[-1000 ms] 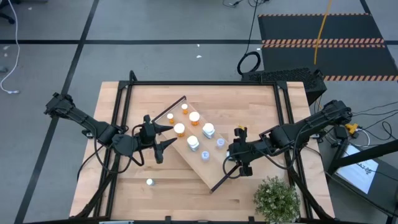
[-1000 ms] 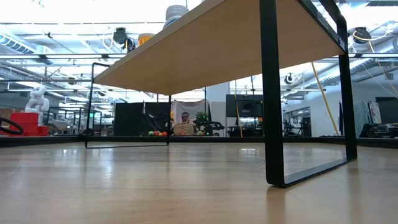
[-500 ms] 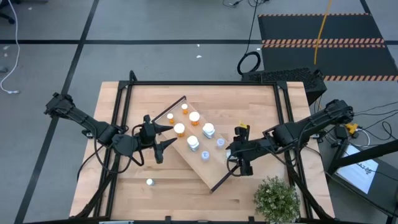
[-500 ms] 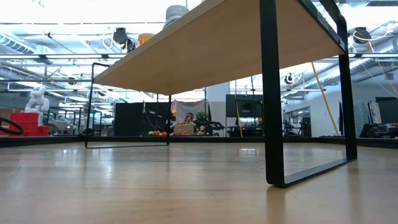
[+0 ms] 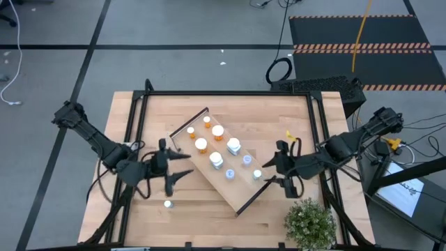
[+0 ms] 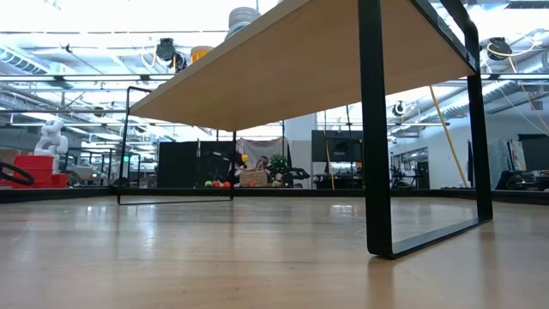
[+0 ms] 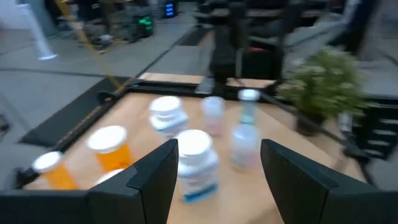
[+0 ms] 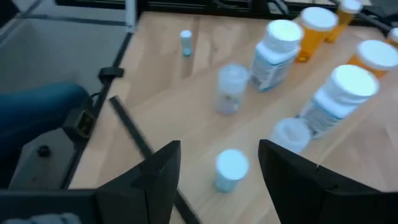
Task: Pick and place medicine bottles onto shelf by color
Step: Put the blue pill bottle on the shelf aligned with the blue pill bottle
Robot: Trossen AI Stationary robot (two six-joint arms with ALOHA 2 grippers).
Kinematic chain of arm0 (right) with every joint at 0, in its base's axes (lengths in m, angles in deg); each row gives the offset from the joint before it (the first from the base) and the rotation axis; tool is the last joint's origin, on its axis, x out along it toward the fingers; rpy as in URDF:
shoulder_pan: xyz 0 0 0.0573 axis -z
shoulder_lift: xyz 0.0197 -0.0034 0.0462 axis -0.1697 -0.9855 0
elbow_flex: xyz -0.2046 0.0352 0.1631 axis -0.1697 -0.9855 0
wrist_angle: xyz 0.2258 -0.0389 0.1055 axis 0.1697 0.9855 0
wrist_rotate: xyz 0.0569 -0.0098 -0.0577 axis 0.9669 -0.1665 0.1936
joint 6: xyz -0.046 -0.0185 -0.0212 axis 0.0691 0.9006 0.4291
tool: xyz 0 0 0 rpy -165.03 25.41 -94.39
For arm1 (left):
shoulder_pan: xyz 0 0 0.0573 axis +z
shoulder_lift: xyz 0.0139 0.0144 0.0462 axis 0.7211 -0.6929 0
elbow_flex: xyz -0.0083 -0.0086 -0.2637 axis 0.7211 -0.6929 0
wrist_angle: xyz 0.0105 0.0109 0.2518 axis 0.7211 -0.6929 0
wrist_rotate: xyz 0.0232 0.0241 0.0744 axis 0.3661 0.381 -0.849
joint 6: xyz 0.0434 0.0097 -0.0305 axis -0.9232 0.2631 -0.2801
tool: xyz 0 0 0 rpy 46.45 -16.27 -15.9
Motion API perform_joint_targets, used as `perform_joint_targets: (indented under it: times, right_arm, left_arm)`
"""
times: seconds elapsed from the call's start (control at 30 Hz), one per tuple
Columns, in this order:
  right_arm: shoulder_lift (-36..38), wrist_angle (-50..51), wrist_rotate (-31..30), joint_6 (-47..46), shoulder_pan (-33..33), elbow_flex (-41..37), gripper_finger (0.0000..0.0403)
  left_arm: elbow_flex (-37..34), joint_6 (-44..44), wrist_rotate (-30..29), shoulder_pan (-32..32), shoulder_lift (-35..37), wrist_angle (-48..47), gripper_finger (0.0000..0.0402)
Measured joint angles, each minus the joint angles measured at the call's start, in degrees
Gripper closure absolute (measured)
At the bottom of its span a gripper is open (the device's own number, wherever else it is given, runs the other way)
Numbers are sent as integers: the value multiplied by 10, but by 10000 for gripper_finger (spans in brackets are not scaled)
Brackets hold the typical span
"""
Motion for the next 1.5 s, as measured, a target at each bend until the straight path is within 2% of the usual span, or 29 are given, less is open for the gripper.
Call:
perform_joint_targets:
  times: [0.27,0.47,0.6,0.87,1.13,1.5]
  right_arm:
    - [50,-42,-85,14,-61,-34,191]
    - [85,-44,-167,18,-86,-60,191]
    - [97,-58,-178,31,-85,-87,191]
    - [101,-72,-179,48,-84,-100,191]
    - [101,-72,-179,70,-84,-100,191]
    - [101,-68,-178,82,-84,-100,191]
  left_arm:
    - [22,5,-22,-113,-2,-11,172]
    - [22,117,-18,-165,-29,-63,172]
    - [22,209,18,-177,-53,-88,172]
    - [22,328,114,-174,-105,-143,172]
    - [22,457,202,-160,-126,-226,172]
    - [21,492,315,-141,-174,-309,172]
